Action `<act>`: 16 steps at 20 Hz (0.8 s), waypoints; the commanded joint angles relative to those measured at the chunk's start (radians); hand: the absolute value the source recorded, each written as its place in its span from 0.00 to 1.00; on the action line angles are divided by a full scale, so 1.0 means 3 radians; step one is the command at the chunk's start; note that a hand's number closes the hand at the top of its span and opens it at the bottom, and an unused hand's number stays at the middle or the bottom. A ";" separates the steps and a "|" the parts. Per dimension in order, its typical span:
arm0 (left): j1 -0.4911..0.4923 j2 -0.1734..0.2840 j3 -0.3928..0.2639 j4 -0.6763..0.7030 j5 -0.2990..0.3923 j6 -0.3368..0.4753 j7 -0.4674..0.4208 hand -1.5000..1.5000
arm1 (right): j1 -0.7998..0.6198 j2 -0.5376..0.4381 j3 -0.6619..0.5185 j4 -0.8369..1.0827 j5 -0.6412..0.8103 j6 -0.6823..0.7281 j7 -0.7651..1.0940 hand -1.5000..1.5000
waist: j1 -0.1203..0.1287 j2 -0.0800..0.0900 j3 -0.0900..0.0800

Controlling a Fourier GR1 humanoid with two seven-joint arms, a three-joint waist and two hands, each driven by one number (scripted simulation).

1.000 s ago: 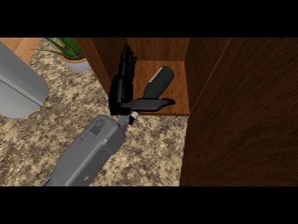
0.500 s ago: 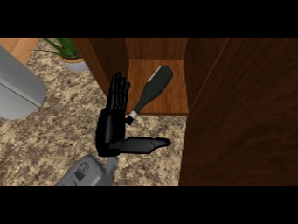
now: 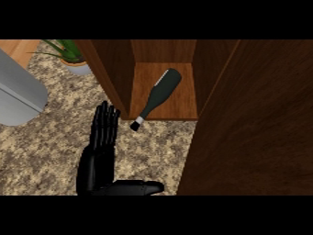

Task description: Pick up the wine, place it into the cabinet and close the cabinet

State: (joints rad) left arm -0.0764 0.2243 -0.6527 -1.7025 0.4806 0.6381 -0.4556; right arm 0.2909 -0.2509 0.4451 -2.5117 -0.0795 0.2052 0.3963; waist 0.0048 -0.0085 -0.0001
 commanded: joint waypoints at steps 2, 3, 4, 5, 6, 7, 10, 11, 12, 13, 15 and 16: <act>0.0425 0.0211 -0.0053 -0.0279 -0.0110 -0.0025 -0.0190 0.00 | 0.0098 -0.0193 0.0377 -0.0624 -0.0375 0.0207 0.0435 1.00 | 0.0014 0.0009 -0.0003; 0.0522 0.0339 0.0007 -0.0429 -0.0003 -0.0097 -0.0094 0.00 | 0.0128 -0.0232 0.0399 -0.0745 -0.0403 0.0232 0.0460 1.00 | 0.0015 0.0005 -0.0003; 0.0523 0.0327 0.0030 -0.0413 -0.0002 -0.0113 -0.0110 0.00 | 0.0081 -0.0161 0.0589 -0.0685 -0.0265 0.0219 0.0434 1.00 | 0.0001 0.0007 -0.0004; 0.0739 0.0468 0.0043 -0.0574 0.0023 -0.0173 -0.0193 0.00 | 0.0102 -0.0139 0.0730 -0.0679 -0.0145 0.0221 0.0384 1.00 | 0.0021 -0.0010 -0.0006; 0.0693 0.0527 0.0143 -0.0567 0.0039 -0.0208 -0.0168 0.00 | -0.0042 -0.0088 0.0740 -0.0642 -0.0164 0.0179 0.0496 1.00 | 0.0027 0.0005 -0.0008; 0.0809 0.0619 0.0126 -0.0690 0.0076 -0.0316 -0.0195 0.00 | -0.0120 -0.0026 0.0826 -0.0554 -0.0062 0.0156 0.0481 1.00 | 0.0039 0.0002 -0.0009; 0.0935 0.0772 0.0302 -0.0851 0.0173 -0.0391 -0.0187 0.00 | -0.0290 0.0088 0.1032 -0.0477 0.0073 0.0093 0.0582 1.00 | 0.0045 -0.0002 -0.0012; 0.0970 0.0847 0.0366 -0.0848 0.0226 -0.0468 -0.0179 0.00 | -0.0322 0.0105 0.1023 -0.0581 0.0081 0.0066 0.0608 1.00 | 0.0035 -0.0007 -0.0015; 0.1042 0.0902 0.0410 -0.0919 0.0234 -0.0438 -0.0153 0.00 | -0.0380 0.0116 0.1062 -0.0528 0.0080 0.0071 0.0659 1.00 | 0.0049 -0.0007 -0.0014; 0.1113 0.0905 0.0455 -0.0956 0.0283 -0.0510 -0.0233 0.00 | -0.0473 0.0248 0.1133 -0.0354 0.0159 -0.0007 0.0642 1.00 | 0.0062 -0.0006 -0.0016; 0.1261 0.1065 0.0643 -0.1023 0.0399 -0.0661 -0.0281 0.00 | -0.0551 0.0258 0.1088 -0.0350 0.0018 -0.0015 0.0790 1.00 | 0.0080 0.0001 -0.0016; 0.1238 0.1092 0.0729 -0.1065 0.0451 -0.0671 -0.0238 0.00 | -0.0549 0.0326 0.1198 -0.0290 0.0062 -0.0060 0.0823 1.00 | 0.0064 -0.0003 -0.0016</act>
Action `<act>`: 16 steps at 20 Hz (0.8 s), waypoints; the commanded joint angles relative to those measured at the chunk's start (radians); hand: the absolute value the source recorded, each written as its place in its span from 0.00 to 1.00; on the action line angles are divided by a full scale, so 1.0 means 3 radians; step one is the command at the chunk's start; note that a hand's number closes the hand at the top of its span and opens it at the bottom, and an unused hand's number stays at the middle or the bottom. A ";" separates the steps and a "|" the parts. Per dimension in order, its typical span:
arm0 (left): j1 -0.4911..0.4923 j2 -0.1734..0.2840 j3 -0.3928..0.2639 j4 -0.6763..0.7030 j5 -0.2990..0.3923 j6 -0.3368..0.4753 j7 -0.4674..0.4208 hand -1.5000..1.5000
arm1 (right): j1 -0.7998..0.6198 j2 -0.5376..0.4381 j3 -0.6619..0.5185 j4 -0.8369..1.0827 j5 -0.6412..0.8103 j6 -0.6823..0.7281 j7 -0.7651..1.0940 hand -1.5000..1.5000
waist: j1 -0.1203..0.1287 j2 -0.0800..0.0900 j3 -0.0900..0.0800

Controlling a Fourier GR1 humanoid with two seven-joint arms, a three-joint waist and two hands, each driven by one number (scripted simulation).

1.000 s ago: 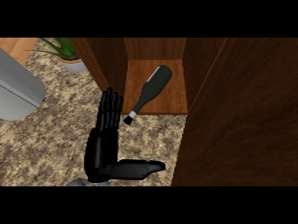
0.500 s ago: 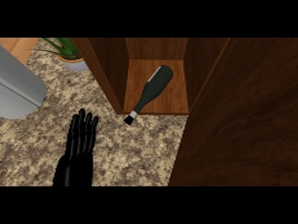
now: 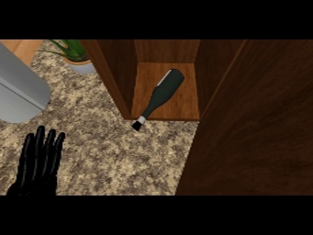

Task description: Pick up the wine, place it into the cabinet and close the cabinet

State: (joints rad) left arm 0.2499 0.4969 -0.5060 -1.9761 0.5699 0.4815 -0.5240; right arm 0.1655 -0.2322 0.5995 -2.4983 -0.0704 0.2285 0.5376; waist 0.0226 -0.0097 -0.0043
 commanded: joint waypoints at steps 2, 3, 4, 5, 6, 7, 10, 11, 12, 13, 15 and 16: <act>0.0238 0.0218 0.0276 -0.0264 0.0211 -0.0148 0.0034 0.00 | -0.0234 0.0406 0.0813 -0.0318 0.0050 -0.0250 0.0551 1.00 | 0.0023 -0.0012 -0.0007; 0.0266 0.0222 0.0264 -0.0219 0.0239 -0.0219 0.0025 0.00 | -0.0345 0.0537 0.0903 -0.0170 0.0124 -0.0305 0.0554 1.00 | 0.0024 -0.0010 -0.0009; 0.0336 0.0305 0.0412 -0.0120 0.0342 -0.0420 -0.0079 0.00 | -0.0427 0.0645 0.0882 -0.0036 0.0108 -0.0357 0.0564 1.00 | 0.0051 -0.0002 -0.0013; 0.0343 0.0306 0.0468 -0.0189 0.0371 -0.0386 -0.0040 0.00 | -0.0570 0.0731 0.0926 0.0158 0.0172 -0.0339 0.0528 1.00 | 0.0041 0.0007 -0.0003; 0.0465 0.0372 0.0512 -0.0254 0.0410 -0.0459 -0.0078 0.00 | -0.0567 0.0752 0.1018 0.0093 0.0252 -0.0481 0.0513 1.00 | 0.0057 -0.0017 -0.0007; 0.0497 0.0413 0.0551 -0.0258 0.0425 -0.0467 -0.0047 0.00 | -0.0757 0.0755 0.1018 0.0150 0.0253 -0.0646 0.0575 1.00 | 0.0071 -0.0007 -0.0009; 0.0610 0.0459 0.0718 -0.0250 0.0572 -0.0665 -0.0111 0.00 | -0.1132 0.0762 0.1093 0.0274 0.0195 -0.1019 0.0737 1.00 | 0.0071 0.0004 -0.0007; 0.0681 0.0531 0.0775 -0.0256 0.0572 -0.0786 -0.0169 0.00 | -0.1356 0.0763 0.1035 0.0566 0.0247 -0.1147 0.0536 1.00 | 0.0095 0.0012 -0.0004; 0.0587 0.0528 0.0829 -0.0276 0.0615 -0.0738 -0.0098 0.00 | -0.1488 0.0764 0.1048 0.0485 0.0198 -0.1319 0.0650 1.00 | 0.0088 0.0010 -0.0008; 0.0733 0.0575 0.0981 -0.0173 0.0769 -0.0981 -0.0198 0.00 | -0.1632 0.0765 0.1025 0.0702 0.0199 -0.1367 0.0567 1.00 | 0.0111 0.0015 -0.0007; 0.0723 0.0634 0.1041 -0.0198 0.0775 -0.1024 -0.0153 0.00 | -0.1938 0.0763 0.1008 0.0934 0.0150 -0.1607 0.0528 1.00 | 0.0102 0.0021 -0.0002; 0.0658 0.0649 0.1075 -0.0227 0.0823 -0.1057 -0.0113 0.00 | -0.2107 0.0761 0.0982 0.0984 0.0127 -0.1655 0.0525 1.00 | 0.0102 0.0022 -0.0003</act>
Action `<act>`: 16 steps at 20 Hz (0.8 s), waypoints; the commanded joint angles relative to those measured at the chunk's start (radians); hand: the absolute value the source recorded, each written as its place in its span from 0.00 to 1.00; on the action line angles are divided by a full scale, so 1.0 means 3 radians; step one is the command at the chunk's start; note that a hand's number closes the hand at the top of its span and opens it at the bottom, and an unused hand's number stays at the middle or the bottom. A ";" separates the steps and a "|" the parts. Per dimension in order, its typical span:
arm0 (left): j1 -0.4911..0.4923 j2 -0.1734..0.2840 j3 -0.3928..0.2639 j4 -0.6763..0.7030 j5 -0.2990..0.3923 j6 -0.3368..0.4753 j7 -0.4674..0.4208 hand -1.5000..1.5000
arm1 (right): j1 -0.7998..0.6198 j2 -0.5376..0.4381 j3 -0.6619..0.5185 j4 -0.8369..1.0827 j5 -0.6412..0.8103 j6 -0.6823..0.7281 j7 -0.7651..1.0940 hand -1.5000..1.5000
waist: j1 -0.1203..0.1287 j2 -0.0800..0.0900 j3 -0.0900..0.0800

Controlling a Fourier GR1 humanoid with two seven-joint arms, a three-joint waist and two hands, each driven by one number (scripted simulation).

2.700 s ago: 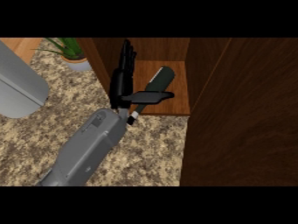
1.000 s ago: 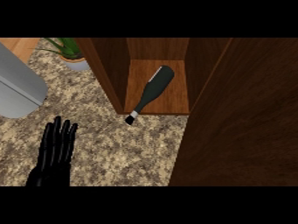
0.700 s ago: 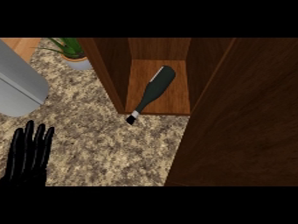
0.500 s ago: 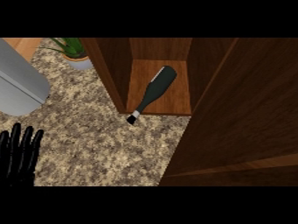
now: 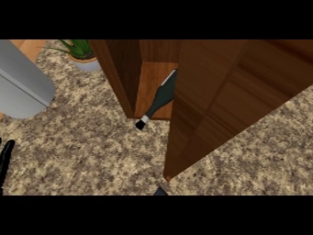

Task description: Pick up the wine, place it into the cabinet and close the cabinet

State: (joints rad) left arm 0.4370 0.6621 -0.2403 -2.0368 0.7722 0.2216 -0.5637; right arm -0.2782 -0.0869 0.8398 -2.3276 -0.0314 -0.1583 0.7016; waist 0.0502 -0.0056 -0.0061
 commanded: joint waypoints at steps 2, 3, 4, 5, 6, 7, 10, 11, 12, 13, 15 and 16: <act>0.0172 0.0201 0.0297 -0.0044 0.0180 -0.0366 -0.0033 0.00 | -0.0830 0.0274 0.0027 0.0583 -0.0099 -0.0546 -0.0044 1.00 | 0.0060 0.0008 0.0002; 0.0143 0.0168 0.0271 -0.0011 0.0167 -0.0347 -0.0029 0.00 | -0.0942 0.0274 0.0025 0.0797 -0.0190 -0.0616 -0.0151 1.00 | 0.0085 0.0021 0.0002; 0.0020 0.0170 0.0315 0.0061 0.0236 -0.0338 0.0047 0.00 | -0.1149 0.0275 -0.0031 0.0848 -0.0302 -0.0673 -0.0049 1.00 | 0.0055 0.0030 0.0000; 0.0169 0.0190 0.0389 0.0026 0.0251 -0.0408 -0.0022 0.00 | -0.1329 0.0278 -0.0034 0.0878 -0.0334 -0.0831 0.0035 1.00 | 0.0074 0.0008 0.0001; 0.0164 0.0268 0.0476 0.0064 0.0296 -0.0547 -0.0025 0.00 | -0.1479 0.0281 -0.0139 0.1088 -0.0426 -0.0863 -0.0062 1.00 | 0.0093 0.0019 0.0002; 0.0235 0.0205 0.0395 -0.0068 0.0284 -0.0495 -0.0010 0.00 | -0.1683 0.0283 -0.0352 0.1222 -0.0591 -0.0886 0.0010 1.00 | 0.0094 0.0022 0.0007; 0.0198 0.0247 0.0539 0.0016 0.0379 -0.0628 -0.0005 0.00 | -0.2224 0.0286 -0.0403 0.1741 -0.0826 -0.0997 -0.0166 1.00 | 0.0124 0.0031 0.0007; 0.0200 0.0312 0.0627 0.0116 0.0439 -0.0714 0.0026 0.00 | -0.2410 0.0287 -0.0545 0.1835 -0.0974 -0.0970 -0.0138 1.00 | 0.0139 0.0038 0.0005; 0.0117 0.0380 0.0832 0.0208 0.0591 -0.0786 0.0077 0.00 | -0.2508 0.0287 -0.0487 0.1991 -0.1017 -0.1000 -0.0203 1.00 | 0.0079 0.0035 0.0008; 0.0078 0.0357 0.0750 0.0106 0.0571 -0.0682 0.0147 0.00 | -0.2706 0.0288 -0.0539 0.2228 -0.1077 -0.1041 -0.0282 1.00 | 0.0123 0.0046 0.0007; 0.0123 0.0409 0.0868 0.0043 0.0667 -0.0718 0.0231 0.00 | -0.2948 0.0288 -0.0638 0.2489 -0.1287 -0.1037 -0.0427 1.00 | 0.0088 0.0037 0.0013; 0.0104 0.0347 0.0794 0.0193 0.0552 -0.0800 0.0104 0.00 | -0.3054 0.0289 -0.0832 0.2776 -0.1361 -0.0890 -0.0506 1.00 | 0.0135 0.0063 0.0007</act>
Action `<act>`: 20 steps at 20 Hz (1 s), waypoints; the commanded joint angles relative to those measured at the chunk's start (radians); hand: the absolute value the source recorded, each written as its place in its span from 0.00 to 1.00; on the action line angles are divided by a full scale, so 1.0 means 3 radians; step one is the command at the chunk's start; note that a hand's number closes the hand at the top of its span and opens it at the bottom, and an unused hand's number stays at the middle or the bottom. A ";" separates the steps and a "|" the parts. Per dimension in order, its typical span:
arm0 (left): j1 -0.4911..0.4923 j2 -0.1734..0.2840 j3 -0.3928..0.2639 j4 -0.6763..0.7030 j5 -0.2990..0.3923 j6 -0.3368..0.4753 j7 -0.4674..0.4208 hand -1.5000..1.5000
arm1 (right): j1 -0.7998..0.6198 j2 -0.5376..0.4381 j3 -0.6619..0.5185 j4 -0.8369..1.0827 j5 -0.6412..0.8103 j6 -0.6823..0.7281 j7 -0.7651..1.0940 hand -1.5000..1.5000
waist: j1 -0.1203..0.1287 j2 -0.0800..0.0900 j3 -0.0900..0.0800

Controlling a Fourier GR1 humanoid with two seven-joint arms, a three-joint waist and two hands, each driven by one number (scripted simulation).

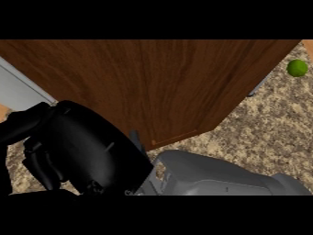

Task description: Pick up the wine, place it into the cabinet and close the cabinet

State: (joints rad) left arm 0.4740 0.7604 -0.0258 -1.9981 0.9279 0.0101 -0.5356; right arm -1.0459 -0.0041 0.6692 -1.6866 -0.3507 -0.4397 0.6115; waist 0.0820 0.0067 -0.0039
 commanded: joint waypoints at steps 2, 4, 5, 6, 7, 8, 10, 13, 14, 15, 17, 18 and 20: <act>0.0073 0.0015 0.0151 0.0041 0.0114 -0.0177 0.0024 0.00 | -0.0775 0.0013 -0.0428 0.0960 -0.0427 0.0235 -0.0244 1.00 | 0.0040 0.0017 0.0000; -0.0051 0.0107 0.0286 0.0091 0.0215 -0.0236 0.0118 0.00 | -0.0739 0.0013 -0.0343 0.1144 -0.0855 0.0395 -0.0444 1.00 | 0.0021 0.0029 0.0003; -0.0024 0.0023 0.0205 0.0137 0.0135 -0.0243 0.0044 0.00 | -0.0781 0.0013 -0.0431 0.1175 -0.1064 0.0613 -0.0294 1.00 | 0.0014 0.0032 0.0002; -0.0087 0.0086 0.0295 0.0157 0.0126 -0.0211 0.0047 0.00 | -0.0702 0.0013 -0.0400 0.1135 -0.1295 0.0814 -0.0157 1.00 | 0.0046 0.0051 0.0002; -0.0074 0.0129 0.0301 0.0042 0.0196 -0.0233 0.0121 0.00 | -0.0688 0.0013 -0.0291 0.1212 -0.1400 0.1012 -0.0134 1.00 | 0.0080 0.0055 0.0004; -0.0063 0.0140 0.0332 0.0120 0.0180 -0.0282 0.0098 0.00 | -0.0751 0.0013 -0.0350 0.1360 -0.1515 0.1178 -0.0075 1.00 | 0.0093 0.0063 0.0001; -0.0138 0.0131 0.0388 0.0053 0.0223 -0.0195 0.0140 0.00 | -0.0805 0.0013 -0.0374 0.1642 -0.1726 0.1468 -0.0124 1.00 | 0.0051 0.0052 0.0005; -0.0092 0.0058 0.0372 0.0092 0.0244 -0.0217 0.0192 0.00 | -0.0949 0.0014 -0.0561 0.2137 -0.1937 0.1441 -0.0346 1.00 | -0.0023 0.0024 0.0005; -0.0051 0.0022 0.0357 0.0145 0.0167 -0.0262 0.0126 0.00 | -0.1000 0.0014 -0.0690 0.2369 -0.1836 0.1561 -0.0507 1.00 | -0.0018 0.0032 0.0004; -0.0076 0.0121 0.0536 0.0176 0.0358 -0.0346 0.0212 0.00 | -0.1008 0.0014 -0.0690 0.2506 -0.1656 0.1538 -0.0729 1.00 | -0.0013 0.0033 0.0005; -0.0031 0.0048 0.0503 0.0164 0.0254 -0.0280 0.0191 0.00 | -0.1025 0.0014 -0.0705 0.2604 -0.1385 0.1480 -0.0953 1.00 | -0.0097 0.0012 0.0008; -0.0050 0.0056 0.0455 0.0026 0.0183 -0.0131 0.0238 0.00 | -0.1083 -0.0036 -0.0833 0.2844 -0.1367 0.1596 -0.1008 1.00 | -0.0080 0.0030 0.0010; -0.0077 0.0115 0.0630 0.0222 0.0355 -0.0308 0.0283 0.00 | -0.0948 0.0001 -0.0783 0.2908 -0.1192 0.1427 -0.1278 1.00 | -0.0132 0.0014 0.0009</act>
State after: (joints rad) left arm 0.4558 0.7879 0.1285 -1.9489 1.0095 -0.0722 -0.4719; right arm -1.3496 0.0009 0.4733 -0.9305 -0.7735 0.0119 0.3443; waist 0.0666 0.0074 -0.0068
